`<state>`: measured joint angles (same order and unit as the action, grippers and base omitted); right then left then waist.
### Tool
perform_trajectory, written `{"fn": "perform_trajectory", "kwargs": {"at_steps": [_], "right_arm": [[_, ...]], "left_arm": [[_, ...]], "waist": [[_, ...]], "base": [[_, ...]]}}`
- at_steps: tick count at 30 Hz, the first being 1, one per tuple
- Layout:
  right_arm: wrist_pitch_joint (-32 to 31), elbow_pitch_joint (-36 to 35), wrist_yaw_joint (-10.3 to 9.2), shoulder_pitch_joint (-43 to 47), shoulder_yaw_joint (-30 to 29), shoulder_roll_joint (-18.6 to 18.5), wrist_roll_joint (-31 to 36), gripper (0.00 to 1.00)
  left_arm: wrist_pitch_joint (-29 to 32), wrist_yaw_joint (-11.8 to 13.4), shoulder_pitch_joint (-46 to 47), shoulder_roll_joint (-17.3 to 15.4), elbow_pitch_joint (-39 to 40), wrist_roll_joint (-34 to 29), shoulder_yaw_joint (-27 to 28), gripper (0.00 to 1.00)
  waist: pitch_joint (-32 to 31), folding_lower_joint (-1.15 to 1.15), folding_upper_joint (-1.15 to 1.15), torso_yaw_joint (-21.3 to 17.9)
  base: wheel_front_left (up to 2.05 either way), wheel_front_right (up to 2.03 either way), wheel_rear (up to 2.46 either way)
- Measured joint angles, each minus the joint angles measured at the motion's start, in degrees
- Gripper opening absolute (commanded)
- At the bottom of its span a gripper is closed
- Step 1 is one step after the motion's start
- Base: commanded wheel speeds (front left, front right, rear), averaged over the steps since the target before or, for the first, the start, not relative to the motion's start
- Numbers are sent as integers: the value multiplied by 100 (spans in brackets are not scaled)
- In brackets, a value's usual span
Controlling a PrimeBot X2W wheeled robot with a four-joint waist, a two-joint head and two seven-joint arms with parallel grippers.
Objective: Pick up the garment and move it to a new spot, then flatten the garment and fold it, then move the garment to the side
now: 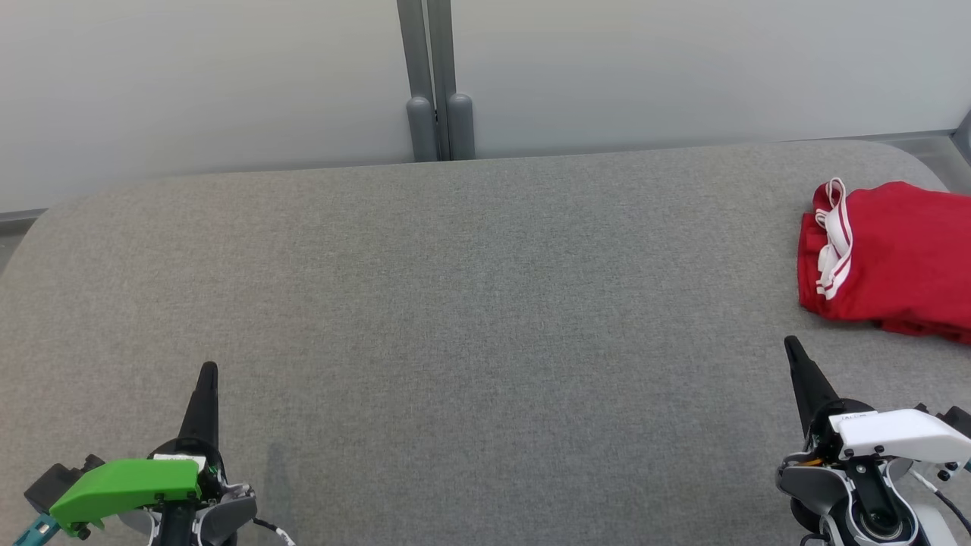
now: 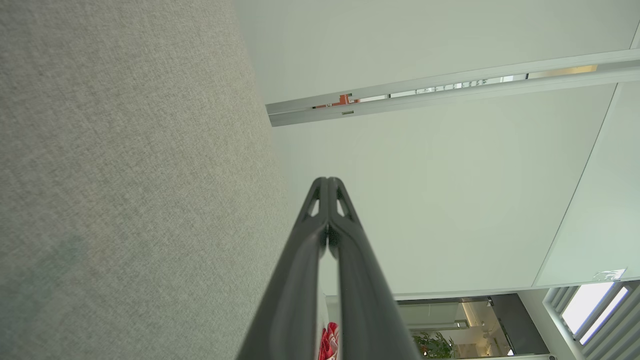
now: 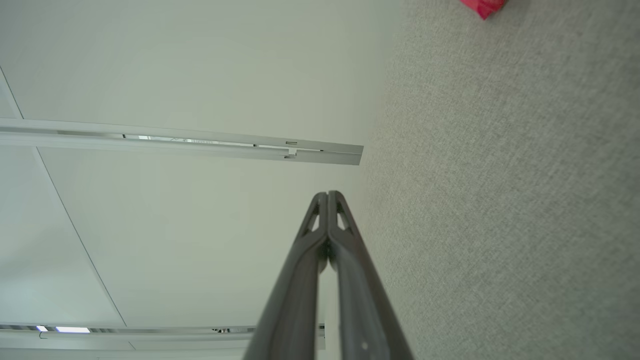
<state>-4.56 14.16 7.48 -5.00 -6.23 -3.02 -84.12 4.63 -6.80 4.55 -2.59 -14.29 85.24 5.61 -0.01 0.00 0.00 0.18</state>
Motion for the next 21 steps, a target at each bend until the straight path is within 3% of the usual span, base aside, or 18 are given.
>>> {"fn": "perform_trajectory", "kwargs": {"at_steps": [21], "right_arm": [[-199,-1,0,-108,-27,15,-809,0]], "left_arm": [[187,-58,136,-5,16,717,88,0]], "waist": [[19,0,0,-18]], "base": [[0,0,0]]}}
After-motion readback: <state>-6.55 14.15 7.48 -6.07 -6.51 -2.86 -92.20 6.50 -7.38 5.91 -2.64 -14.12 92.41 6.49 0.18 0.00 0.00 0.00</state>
